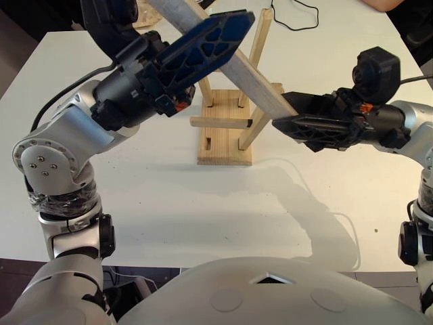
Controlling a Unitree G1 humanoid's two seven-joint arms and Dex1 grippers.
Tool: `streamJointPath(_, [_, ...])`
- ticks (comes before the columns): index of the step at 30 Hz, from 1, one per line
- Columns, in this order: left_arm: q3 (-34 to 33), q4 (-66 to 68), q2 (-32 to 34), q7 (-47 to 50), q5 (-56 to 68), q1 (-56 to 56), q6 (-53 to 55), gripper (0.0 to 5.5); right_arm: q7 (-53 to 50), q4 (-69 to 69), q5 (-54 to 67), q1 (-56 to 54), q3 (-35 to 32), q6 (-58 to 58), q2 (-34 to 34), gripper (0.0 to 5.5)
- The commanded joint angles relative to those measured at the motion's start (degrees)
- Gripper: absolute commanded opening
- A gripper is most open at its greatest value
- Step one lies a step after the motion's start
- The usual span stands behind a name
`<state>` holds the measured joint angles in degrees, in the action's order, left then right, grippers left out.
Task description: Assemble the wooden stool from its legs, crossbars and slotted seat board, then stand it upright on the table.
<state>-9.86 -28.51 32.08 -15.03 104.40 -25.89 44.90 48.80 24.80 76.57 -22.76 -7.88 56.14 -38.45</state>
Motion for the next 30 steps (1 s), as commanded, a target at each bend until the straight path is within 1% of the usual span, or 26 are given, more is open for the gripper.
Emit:
streamJointPath(1, [0.1,-1.0,0.8,-1.6,-1.2,0.3,0.0,2.16,-0.2,0.0,-0.9,0.5,0.2,-0.3,-0.1,2.05])
streamJointPath(7, [-0.5,-1.8,0.8,-3.0,-2.3,0.8,-0.8,2.13,-0.3,-0.2,0.0,0.6,-0.3,-0.2,-0.1,2.05])
streamJointPath(11, [-0.9,-2.0,1.3,-4.2,-4.4,0.7,-1.3,2.09,-0.1,0.0,-0.9,0.6,-1.0,-2.4,1.1,2.05])
streamJointPath(12, [-1.5,-1.7,1.6,-4.6,-4.8,0.2,-1.6,2.07,0.6,-0.1,-1.7,0.8,-1.1,-3.2,1.3,2.42])
streamJointPath(15, [-3.3,-0.9,2.7,-5.4,-5.9,-1.4,-2.3,2.05,1.8,0.1,-2.6,1.6,-1.3,-4.4,1.3,2.79])
streamJointPath(17, [-6.2,0.9,5.0,-6.4,-8.2,-3.6,-3.4,2.04,-0.9,-0.2,-2.8,1.5,-1.7,-4.8,2.0,3.06])
streamJointPath(22, [-13.9,5.1,13.0,-11.9,-18.4,-5.0,-5.5,2.04,-5.2,-1.6,-1.7,0.3,-3.7,-6.1,3.5,3.09])
streamJointPath(25, [-18.5,8.5,16.3,-14.9,-23.5,-2.7,-6.7,2.04,-8.6,-2.5,-2.4,-0.5,-5.3,-8.1,5.0,3.09])
streamJointPath(27, [-22.2,11.1,18.0,-17.2,-27.8,0.8,-7.6,2.04,-12.2,-4.2,-6.6,-1.9,-6.5,-11.5,6.0,3.09])
streamJointPath(30, [-24.5,13.5,18.5,-20.4,-33.2,5.6,-8.7,2.04,-16.1,-7.7,-8.7,-4.4,-8.5,-14.2,7.2,3.09])
